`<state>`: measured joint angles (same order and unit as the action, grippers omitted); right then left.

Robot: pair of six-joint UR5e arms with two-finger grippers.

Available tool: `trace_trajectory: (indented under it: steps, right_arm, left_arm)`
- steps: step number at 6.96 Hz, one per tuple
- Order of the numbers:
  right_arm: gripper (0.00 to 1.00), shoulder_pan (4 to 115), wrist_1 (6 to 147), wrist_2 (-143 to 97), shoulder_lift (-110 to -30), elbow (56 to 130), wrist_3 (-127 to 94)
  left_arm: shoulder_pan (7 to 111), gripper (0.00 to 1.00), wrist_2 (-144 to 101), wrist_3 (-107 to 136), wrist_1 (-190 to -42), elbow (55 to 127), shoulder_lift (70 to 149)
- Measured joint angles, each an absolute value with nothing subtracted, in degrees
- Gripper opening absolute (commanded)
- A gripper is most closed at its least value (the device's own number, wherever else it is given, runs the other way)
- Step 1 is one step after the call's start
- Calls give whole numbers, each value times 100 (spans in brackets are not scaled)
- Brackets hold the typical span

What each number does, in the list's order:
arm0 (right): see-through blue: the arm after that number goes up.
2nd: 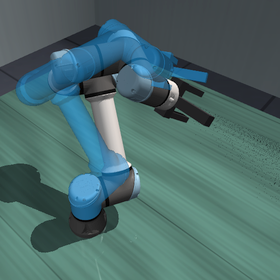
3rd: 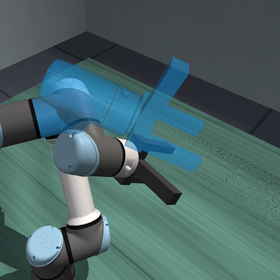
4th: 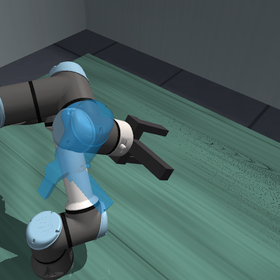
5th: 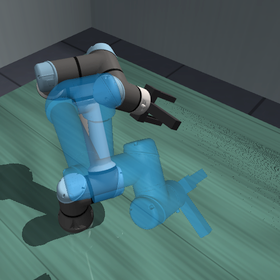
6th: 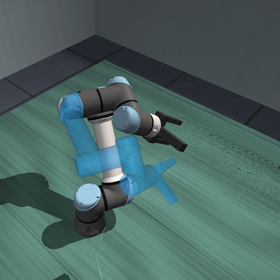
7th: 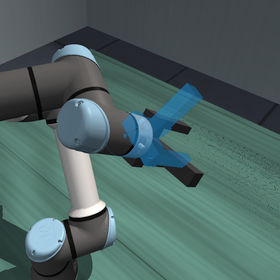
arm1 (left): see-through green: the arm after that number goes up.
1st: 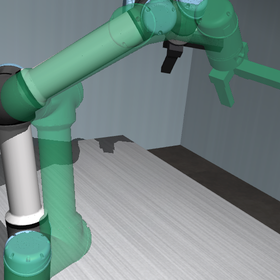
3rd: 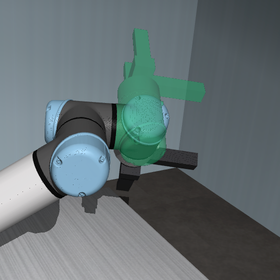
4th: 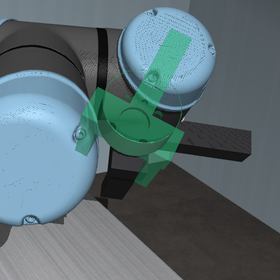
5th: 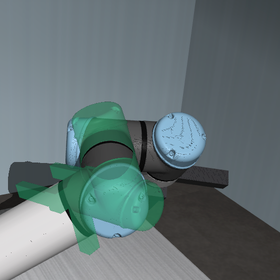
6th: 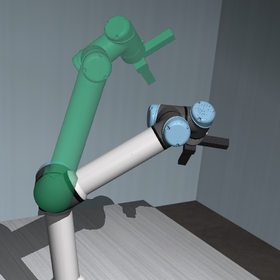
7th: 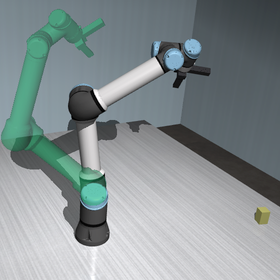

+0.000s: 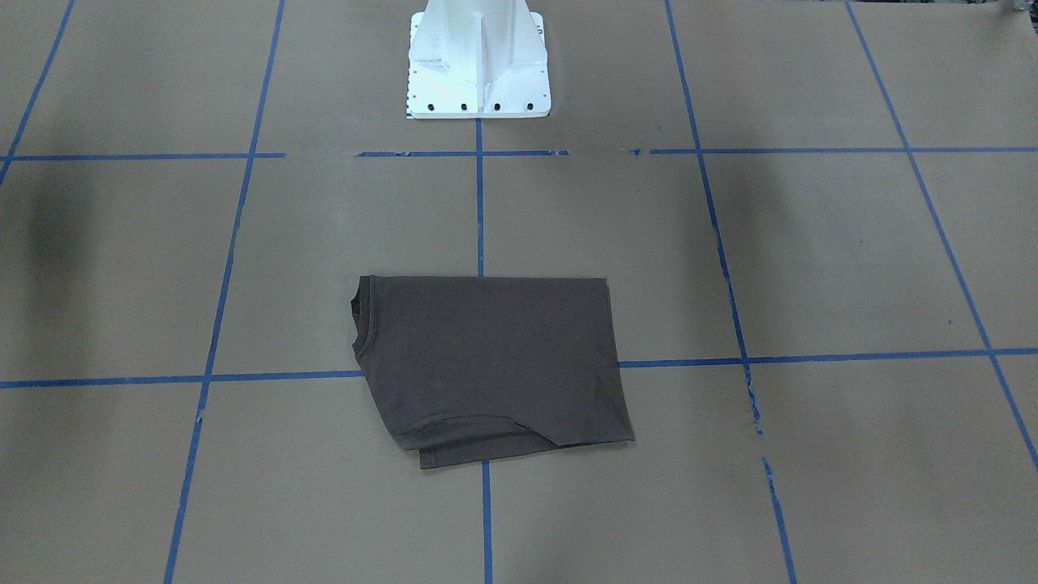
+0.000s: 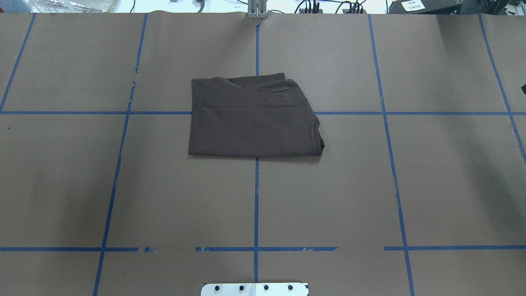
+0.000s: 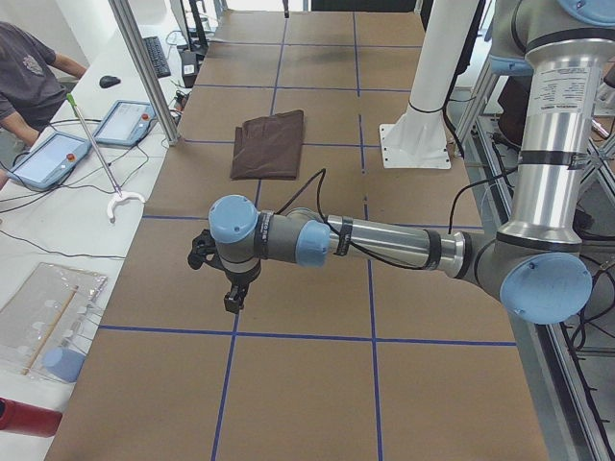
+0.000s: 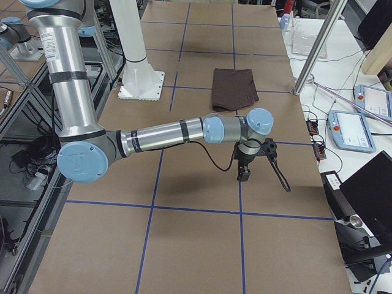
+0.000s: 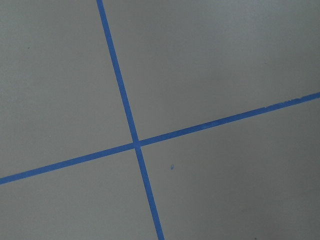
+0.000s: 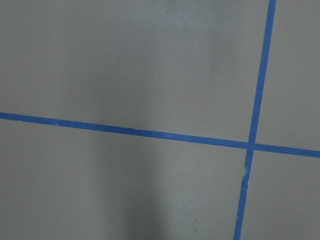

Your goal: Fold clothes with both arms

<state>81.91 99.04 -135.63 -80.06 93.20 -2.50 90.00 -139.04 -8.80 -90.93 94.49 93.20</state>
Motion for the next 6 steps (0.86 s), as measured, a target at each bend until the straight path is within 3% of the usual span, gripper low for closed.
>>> trace_trajectory:
  steps: [6]
  right_arm:
    - [100, 8186, 9833, -13507, -8189, 9321, -200]
  left_arm:
    - [9000, 100, -13906, -879, -9070, 9423, 9255]
